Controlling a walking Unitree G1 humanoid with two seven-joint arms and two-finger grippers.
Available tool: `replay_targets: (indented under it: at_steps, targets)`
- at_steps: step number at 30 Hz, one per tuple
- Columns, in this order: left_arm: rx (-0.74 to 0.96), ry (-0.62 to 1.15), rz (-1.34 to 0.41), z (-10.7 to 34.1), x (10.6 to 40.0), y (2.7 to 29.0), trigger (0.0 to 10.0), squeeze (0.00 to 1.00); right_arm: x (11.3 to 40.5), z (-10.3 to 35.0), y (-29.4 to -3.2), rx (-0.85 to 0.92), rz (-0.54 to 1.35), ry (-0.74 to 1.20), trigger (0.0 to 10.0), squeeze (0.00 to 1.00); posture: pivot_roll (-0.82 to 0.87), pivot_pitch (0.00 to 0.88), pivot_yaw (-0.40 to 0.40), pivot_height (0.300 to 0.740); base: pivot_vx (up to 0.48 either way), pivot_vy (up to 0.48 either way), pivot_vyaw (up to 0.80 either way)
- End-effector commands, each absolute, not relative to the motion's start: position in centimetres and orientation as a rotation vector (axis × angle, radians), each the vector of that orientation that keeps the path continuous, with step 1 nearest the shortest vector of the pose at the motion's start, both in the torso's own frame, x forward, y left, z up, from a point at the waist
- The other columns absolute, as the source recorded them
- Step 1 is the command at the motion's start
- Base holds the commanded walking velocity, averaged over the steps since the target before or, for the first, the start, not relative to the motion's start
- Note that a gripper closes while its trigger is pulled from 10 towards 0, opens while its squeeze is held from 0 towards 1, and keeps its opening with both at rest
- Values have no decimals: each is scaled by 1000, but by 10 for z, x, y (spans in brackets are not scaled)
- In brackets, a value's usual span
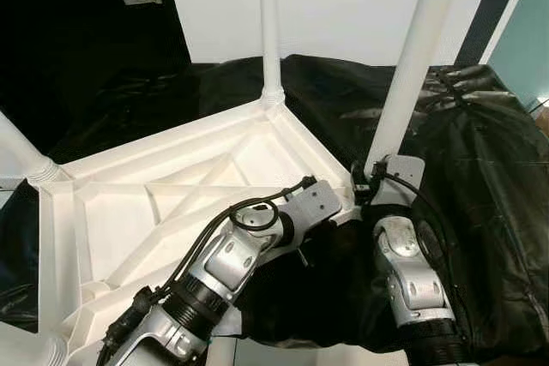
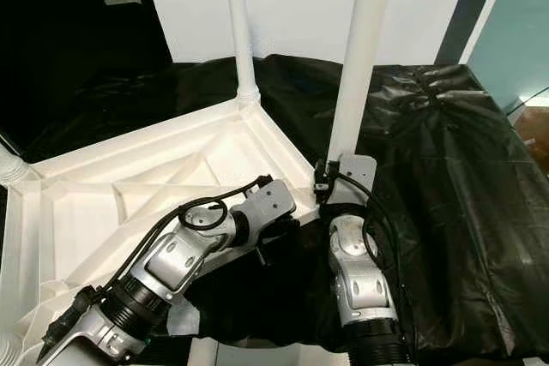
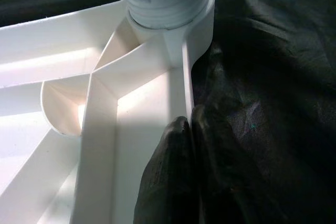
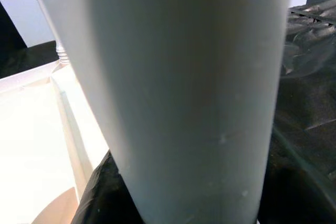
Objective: Building children table
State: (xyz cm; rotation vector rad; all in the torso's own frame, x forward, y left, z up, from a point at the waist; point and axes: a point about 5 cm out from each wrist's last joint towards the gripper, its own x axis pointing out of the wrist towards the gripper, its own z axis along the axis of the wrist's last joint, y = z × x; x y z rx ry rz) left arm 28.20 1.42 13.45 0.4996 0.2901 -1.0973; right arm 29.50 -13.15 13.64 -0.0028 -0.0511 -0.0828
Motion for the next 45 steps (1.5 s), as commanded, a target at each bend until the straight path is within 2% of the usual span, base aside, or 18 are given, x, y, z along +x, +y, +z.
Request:
replay_targets:
  at_steps: [1, 5, 6, 7, 14, 20, 24, 25, 26, 27, 32, 39, 40, 41, 42, 43, 44, 45]
  targets:
    - [516, 262, -1080, 139, 283, 14, 10000, 0, 290, 120, -128, 13, -86, 33, 10000, 0, -68, 0, 19, 740, 0, 0, 0]
    - [514, 262, -1082, 139, 282, 14, 10000, 0, 288, 120, -131, 12, -120, 31, 10000, 0, -67, 0, 17, 740, 0, 0, 0]
    - [514, 262, -1083, 139, 282, 13, 10000, 0, 288, 121, -131, 9, -123, 29, 10000, 451, -67, 0, 16, 740, 0, 0, 0]
    - [513, 262, -1083, 139, 282, 13, 10000, 0, 287, 121, -132, 9, -125, 23, 10000, 1000, -68, 0, 15, 740, 0, 0, 0]
    - [513, 265, -1086, 138, 281, 13, 10000, 0, 283, 127, -139, 21, -83, -20, 10000, 1000, -71, 0, 18, 740, 0, 0, 0]
    - [517, 265, -1089, 138, 281, 14, 10000, 0, 275, 134, -172, -8, 41, -81, 10000, 1000, -81, 0, 22, 740, 0, 0, 0]
    - [518, 263, -1090, 138, 282, 14, 10000, 0, 276, 137, -181, -19, 135, -90, 10000, 1000, -88, 0, 25, 740, 0, 0, 0]
    - [519, 262, -1091, 138, 283, 13, 10000, 0, 278, 138, -184, -17, 166, -89, 10000, 200, -92, 0, 26, 740, 0, 0, 0]
    - [519, 262, -1091, 138, 283, 13, 10000, 0, 278, 138, -184, -17, 166, -89, 10000, 200, -92, 0, 26, 740, 0, 0, 0]
    - [518, 261, -1091, 138, 283, 12, 10000, 0, 283, 140, -187, -5, 210, -82, 10000, 0, -95, 0, 24, 740, 0, 0, 0]
    - [517, 248, -1085, 141, 288, 10, 10000, 0, 300, 149, -181, -63, 467, -72, 10000, 0, -92, 0, 28, 740, 0, 0, 0]
    - [523, 240, -1079, 143, 291, 11, 10000, 0, 321, 156, -173, -123, 631, -57, 10000, 0, -86, 0, 34, 740, 0, 0, 0]
    - [523, 238, -1079, 143, 291, 11, 10000, 0, 324, 157, -172, -130, 647, -58, 6196, 0, -84, 0, 36, 740, 0, 0, 0]
    - [523, 238, -1079, 143, 291, 11, 10000, 0, 324, 157, -172, -130, 647, -58, 6196, 0, -84, 0, 36, 740, 0, 0, 0]
    - [524, 237, -1078, 143, 291, 11, 10000, 0, 326, 157, -171, -132, 663, -50, 4471, 0, -77, 0, 30, 740, 0, 0, 0]
    - [524, 237, -1078, 143, 291, 11, 10000, 0, 326, 157, -171, -132, 663, -50, 4471, 0, -77, 0, 30, 740, 0, 0, 0]
    - [524, 236, -1075, 144, 291, 11, 10000, 0, 328, 156, -171, -124, 686, -42, 0, 0, -72, 0, 26, 740, 0, 0, 0]
    - [523, 236, -1071, 144, 291, 12, 10000, 0, 328, 155, -171, -122, 695, -37, 0, 0, -66, 0, 23, 740, 0, 0, 0]
